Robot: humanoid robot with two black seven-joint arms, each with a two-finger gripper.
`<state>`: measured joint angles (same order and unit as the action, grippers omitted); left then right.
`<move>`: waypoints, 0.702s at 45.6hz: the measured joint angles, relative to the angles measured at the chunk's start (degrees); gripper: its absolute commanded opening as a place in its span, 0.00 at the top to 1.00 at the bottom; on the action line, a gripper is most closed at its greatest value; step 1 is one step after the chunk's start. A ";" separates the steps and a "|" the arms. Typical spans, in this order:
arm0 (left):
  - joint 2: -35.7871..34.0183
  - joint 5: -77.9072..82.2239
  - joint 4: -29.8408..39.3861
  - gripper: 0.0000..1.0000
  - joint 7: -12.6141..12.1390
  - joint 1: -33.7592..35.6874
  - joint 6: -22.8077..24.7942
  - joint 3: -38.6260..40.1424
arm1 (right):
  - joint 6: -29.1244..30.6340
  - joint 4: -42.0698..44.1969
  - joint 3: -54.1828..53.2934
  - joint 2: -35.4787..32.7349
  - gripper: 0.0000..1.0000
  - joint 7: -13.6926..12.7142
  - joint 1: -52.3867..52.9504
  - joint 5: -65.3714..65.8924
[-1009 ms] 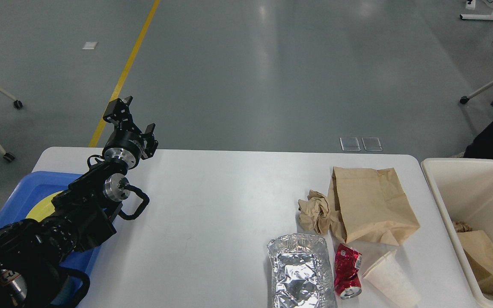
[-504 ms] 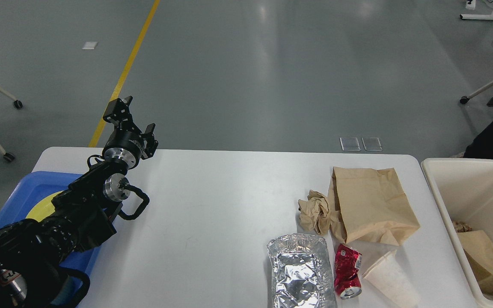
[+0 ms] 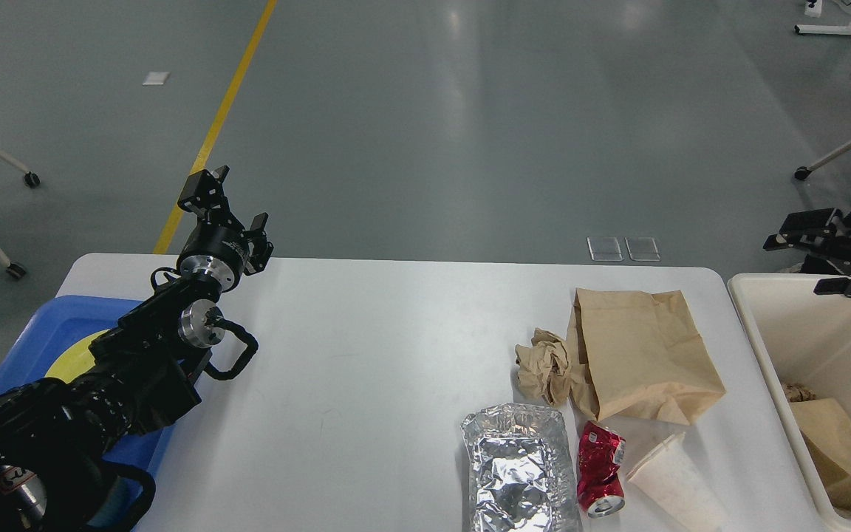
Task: Tidy desktop
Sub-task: 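Move the right gripper to the top of the brown paper bag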
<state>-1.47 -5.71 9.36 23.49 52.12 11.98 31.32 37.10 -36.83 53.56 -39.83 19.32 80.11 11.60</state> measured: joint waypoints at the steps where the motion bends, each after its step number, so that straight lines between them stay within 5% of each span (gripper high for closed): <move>1: 0.00 0.00 0.00 0.04 0.00 0.00 0.00 0.00 | 0.01 0.00 0.00 0.65 0.00 0.01 -0.48 -0.01; 32: 0.03 0.00 -0.01 0.04 0.00 0.00 0.00 -0.01 | 0.09 -0.09 0.55 12.46 0.00 0.02 -6.79 -1.07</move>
<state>-1.43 -5.71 9.34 23.49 52.12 11.98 31.31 37.20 -36.92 54.10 -27.37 19.33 73.32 10.53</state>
